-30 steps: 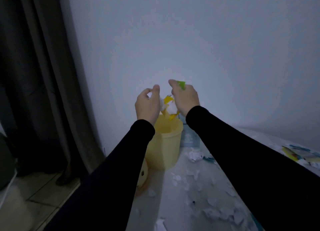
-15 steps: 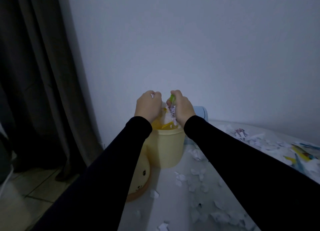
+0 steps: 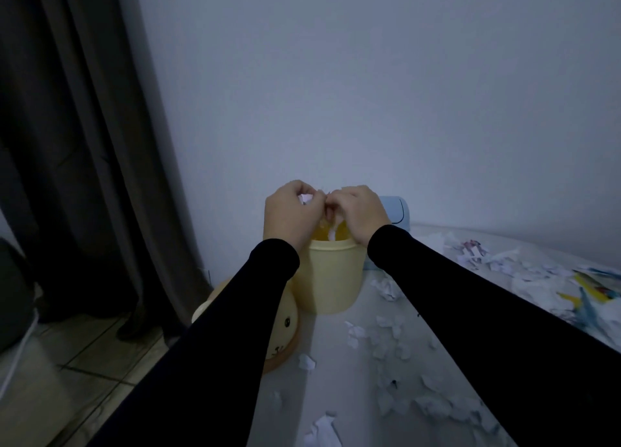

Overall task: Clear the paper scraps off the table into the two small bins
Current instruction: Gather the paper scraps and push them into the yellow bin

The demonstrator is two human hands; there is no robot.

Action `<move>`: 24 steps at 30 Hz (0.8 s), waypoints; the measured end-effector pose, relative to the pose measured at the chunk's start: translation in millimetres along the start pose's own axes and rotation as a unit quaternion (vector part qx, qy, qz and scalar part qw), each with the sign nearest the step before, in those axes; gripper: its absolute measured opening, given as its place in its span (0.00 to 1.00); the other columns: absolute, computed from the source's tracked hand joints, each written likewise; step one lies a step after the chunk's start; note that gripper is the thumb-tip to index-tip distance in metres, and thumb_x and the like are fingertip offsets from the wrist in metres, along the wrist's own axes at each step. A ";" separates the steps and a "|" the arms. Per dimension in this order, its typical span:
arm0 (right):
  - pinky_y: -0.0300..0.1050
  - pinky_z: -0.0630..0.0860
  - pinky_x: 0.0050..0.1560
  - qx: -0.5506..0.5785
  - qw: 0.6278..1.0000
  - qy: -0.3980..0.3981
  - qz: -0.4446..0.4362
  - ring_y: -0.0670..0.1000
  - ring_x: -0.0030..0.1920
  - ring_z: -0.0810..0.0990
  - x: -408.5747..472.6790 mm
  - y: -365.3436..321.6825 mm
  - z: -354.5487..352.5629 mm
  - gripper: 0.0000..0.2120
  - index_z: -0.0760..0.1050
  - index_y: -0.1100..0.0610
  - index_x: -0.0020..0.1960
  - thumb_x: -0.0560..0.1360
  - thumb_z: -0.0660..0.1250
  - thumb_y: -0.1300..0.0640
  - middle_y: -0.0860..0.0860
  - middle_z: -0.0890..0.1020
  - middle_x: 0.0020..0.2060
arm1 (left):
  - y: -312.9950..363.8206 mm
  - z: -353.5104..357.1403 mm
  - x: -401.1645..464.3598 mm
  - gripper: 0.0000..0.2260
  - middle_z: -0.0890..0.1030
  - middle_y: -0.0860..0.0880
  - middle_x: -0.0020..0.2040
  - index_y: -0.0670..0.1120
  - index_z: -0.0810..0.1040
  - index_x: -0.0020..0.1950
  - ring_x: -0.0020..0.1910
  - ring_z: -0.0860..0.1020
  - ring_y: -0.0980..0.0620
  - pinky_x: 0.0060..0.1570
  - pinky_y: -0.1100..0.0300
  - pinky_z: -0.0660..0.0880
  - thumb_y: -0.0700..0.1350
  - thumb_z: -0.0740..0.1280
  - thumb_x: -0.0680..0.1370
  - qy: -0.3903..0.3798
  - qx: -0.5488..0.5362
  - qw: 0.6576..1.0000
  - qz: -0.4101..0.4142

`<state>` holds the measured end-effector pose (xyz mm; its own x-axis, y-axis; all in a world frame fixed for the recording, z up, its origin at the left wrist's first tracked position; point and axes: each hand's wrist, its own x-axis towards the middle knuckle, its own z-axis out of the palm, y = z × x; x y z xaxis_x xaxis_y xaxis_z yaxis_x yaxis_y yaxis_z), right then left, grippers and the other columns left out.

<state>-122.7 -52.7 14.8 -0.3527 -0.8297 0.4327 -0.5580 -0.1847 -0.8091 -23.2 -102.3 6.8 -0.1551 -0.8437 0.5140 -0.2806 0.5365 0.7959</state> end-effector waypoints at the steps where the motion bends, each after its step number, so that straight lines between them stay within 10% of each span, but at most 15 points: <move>1: 0.43 0.71 0.36 -0.004 1.000 -0.010 0.001 0.54 0.31 0.75 0.4 -0.2 -0.4 0.15 0.71 0.57 0.23 0.68 0.61 0.55 0.56 0.76 0.24 | -0.1 -0.6 -0.8 0.05 0.77 0.55 0.38 0.46 0.79 0.44 0.38 0.73 0.58 0.33 0.74 0.67 0.46 0.67 0.73 0.002 -0.013 1.000 0.000; 12: 0.43 0.69 0.39 0.001 0.999 0.041 0.022 0.51 0.37 0.74 7.4 7.2 0.0 0.17 0.75 0.65 0.40 0.77 0.60 0.52 0.54 0.77 0.35 | -0.3 -0.9 -3.7 0.04 0.79 0.52 0.35 0.44 0.79 0.39 0.35 0.75 0.56 0.38 0.66 0.72 0.45 0.70 0.70 -0.049 -0.008 0.999 0.016; 19: 0.34 0.69 0.41 0.041 0.994 0.086 -0.061 0.46 0.39 0.74 1.9 7.7 -3.6 0.11 0.70 0.51 0.37 0.78 0.60 0.55 0.47 0.76 0.35 | 6.3 -10.4 1.4 0.07 0.83 0.52 0.42 0.44 0.80 0.44 0.44 0.79 0.55 0.45 0.64 0.73 0.45 0.63 0.75 -0.073 -0.051 0.996 0.006; 24: 0.40 0.68 0.46 -0.071 0.986 0.112 -0.099 0.49 0.43 0.73 -24.5 21.4 -14.8 0.08 0.72 0.54 0.42 0.78 0.59 0.55 0.49 0.74 0.40 | 25.5 -16.8 -30.5 0.04 0.79 0.51 0.48 0.46 0.78 0.47 0.46 0.76 0.54 0.48 0.63 0.73 0.44 0.64 0.76 0.016 -0.048 0.996 0.069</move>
<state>-137.1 -28.5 -7.2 -0.3746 -0.6453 0.6658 -0.7265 -0.2419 -0.6432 -9.8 -62.5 16.8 -0.1555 -0.7612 0.6296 -0.1665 0.6484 0.7428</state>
